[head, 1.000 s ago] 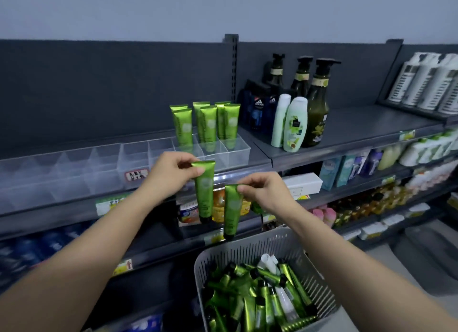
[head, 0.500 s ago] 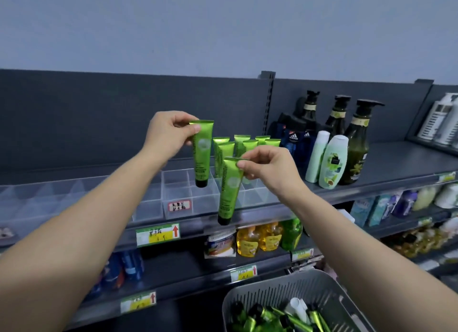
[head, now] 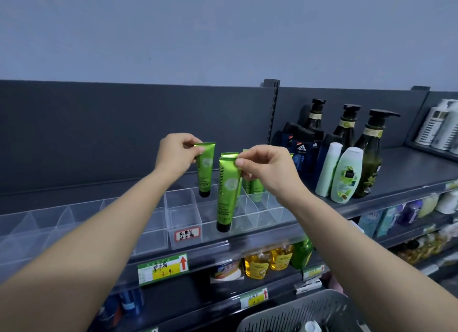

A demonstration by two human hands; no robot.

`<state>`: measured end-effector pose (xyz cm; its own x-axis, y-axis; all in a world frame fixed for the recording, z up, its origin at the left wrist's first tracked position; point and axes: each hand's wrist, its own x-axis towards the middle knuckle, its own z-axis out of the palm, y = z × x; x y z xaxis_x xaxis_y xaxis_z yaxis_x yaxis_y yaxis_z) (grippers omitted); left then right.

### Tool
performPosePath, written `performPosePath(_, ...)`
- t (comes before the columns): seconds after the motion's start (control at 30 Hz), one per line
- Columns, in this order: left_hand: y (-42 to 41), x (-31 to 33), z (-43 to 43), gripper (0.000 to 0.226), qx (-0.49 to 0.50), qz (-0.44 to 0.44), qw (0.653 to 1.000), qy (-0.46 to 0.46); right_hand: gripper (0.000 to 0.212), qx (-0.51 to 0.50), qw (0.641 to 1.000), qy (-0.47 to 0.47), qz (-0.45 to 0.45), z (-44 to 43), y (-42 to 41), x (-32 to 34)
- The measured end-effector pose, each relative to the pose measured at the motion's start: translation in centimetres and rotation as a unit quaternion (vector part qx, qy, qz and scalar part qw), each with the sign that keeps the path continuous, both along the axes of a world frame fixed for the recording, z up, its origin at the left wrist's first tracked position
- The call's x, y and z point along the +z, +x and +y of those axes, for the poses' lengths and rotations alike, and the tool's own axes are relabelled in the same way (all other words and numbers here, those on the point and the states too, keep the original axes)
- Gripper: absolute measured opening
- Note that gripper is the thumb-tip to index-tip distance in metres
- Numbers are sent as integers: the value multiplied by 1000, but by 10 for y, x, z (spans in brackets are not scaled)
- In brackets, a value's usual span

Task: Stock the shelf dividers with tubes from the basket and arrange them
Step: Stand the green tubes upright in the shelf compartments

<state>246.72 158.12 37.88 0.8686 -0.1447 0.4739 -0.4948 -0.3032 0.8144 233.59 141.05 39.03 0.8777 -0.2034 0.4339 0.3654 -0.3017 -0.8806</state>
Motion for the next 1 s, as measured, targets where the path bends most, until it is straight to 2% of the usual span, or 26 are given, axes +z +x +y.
performPosePath(0.2,13,-17,-2,6,-11,20,999,24,2,15,1000,-7,6,-3,7,11)
performPosePath(0.43,19,-30,2,8,1,23,999,47,7,-65,998,1,-29,1,29,16)
performPosePath(0.67,17,-28,4,4,-2,39,998,40,21,-112,992,-39,-30,12,51,8)
performPosePath(1.0,16,-27,2,6,9,36,997,64,6,-128,989,-52,-43,19,72,-3)
